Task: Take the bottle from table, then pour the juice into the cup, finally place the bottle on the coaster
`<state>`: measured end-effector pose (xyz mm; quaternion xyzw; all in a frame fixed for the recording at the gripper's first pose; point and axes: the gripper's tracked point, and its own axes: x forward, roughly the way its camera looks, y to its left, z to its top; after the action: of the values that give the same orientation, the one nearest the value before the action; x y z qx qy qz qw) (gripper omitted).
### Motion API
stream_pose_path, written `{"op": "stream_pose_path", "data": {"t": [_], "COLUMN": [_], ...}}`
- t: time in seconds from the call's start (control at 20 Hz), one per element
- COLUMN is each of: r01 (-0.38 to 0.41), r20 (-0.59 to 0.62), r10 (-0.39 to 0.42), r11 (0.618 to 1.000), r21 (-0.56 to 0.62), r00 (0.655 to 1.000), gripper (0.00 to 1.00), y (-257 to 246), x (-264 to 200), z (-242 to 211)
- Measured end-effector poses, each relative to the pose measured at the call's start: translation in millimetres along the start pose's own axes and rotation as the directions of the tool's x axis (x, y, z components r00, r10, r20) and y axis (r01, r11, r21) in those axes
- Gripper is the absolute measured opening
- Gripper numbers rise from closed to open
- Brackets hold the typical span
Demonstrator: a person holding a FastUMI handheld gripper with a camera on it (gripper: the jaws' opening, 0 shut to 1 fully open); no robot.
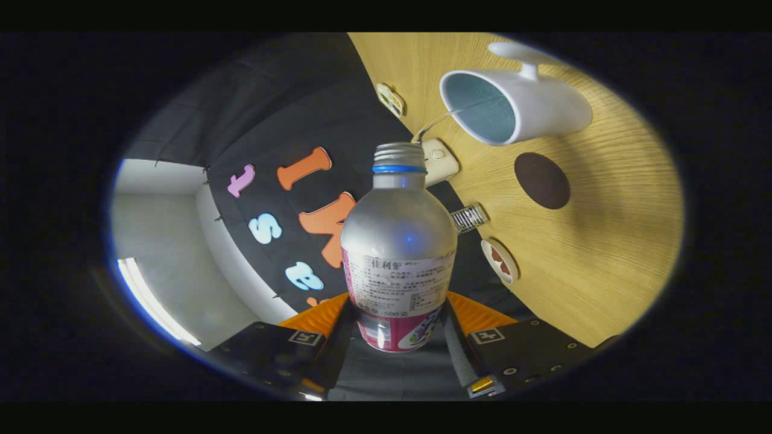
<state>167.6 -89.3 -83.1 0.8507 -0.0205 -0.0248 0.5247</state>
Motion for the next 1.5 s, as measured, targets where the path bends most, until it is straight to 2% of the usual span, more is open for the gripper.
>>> {"op": "stream_pose_path", "data": {"t": [0.75, 1.5], "r01": [-0.025, -0.068], "r20": [0.024, 0.05], "r10": [0.023, 0.059], "r11": [0.996, 0.975], "r21": [0.081, 0.211], "r00": [0.999, 0.997], "gripper": [0.74, 0.74], "y": [12, 24], "x": [5, 0], "z": [7, 12]}}
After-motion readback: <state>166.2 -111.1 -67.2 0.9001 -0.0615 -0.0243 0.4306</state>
